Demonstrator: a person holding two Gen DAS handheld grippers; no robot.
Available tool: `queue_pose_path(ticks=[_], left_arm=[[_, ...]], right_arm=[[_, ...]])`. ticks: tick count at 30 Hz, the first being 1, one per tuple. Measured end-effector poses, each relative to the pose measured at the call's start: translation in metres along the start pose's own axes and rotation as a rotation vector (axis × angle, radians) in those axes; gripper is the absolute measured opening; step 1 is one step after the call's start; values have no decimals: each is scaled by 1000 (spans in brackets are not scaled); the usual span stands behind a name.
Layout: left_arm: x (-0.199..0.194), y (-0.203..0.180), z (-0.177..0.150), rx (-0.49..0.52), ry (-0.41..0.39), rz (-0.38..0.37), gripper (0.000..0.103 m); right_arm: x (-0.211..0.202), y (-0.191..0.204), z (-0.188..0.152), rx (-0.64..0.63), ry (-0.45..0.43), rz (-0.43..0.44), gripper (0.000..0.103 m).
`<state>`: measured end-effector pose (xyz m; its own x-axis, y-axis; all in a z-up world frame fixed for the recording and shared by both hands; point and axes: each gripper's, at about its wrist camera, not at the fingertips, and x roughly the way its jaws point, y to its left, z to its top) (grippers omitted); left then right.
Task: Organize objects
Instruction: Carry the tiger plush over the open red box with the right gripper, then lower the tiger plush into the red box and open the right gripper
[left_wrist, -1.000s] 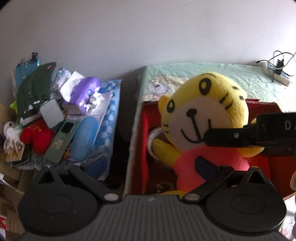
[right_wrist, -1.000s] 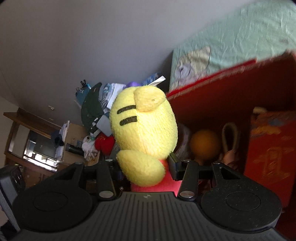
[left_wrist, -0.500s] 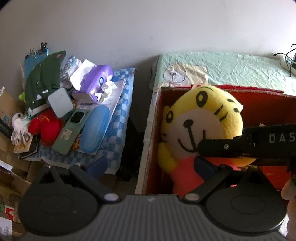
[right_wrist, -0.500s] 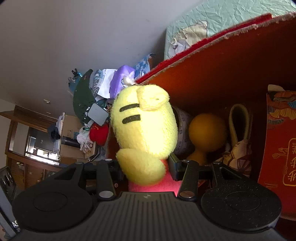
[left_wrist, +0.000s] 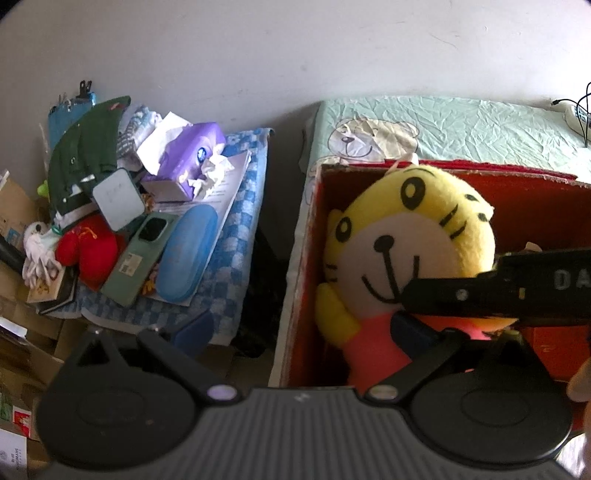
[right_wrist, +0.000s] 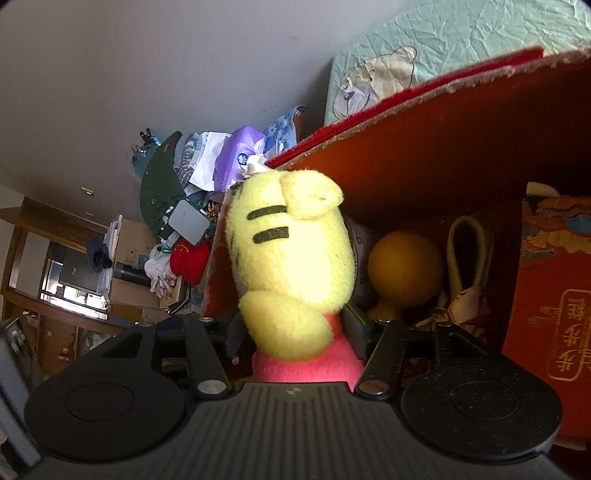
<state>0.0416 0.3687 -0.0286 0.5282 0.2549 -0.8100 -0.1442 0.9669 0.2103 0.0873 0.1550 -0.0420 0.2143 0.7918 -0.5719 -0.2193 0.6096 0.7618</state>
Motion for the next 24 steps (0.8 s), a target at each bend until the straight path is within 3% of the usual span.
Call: queue_pose_path(ticks=[5,10,17,24], left_arm=[[-1,-1,-1,3,-3,3,103],[-3,-2,-1,11,-9,12,103],[-1,-1,-3,18,-1,51,102],[3,8,-3,-12,16,62,100]], right_arm=[[-24,2,-4,-42,-52,-6,51],[-27,11,-10,-132,-67,-123,39],[-2,13,-15,-137,5,-127,39],[9,18,-16,-133,20,-99,38]])
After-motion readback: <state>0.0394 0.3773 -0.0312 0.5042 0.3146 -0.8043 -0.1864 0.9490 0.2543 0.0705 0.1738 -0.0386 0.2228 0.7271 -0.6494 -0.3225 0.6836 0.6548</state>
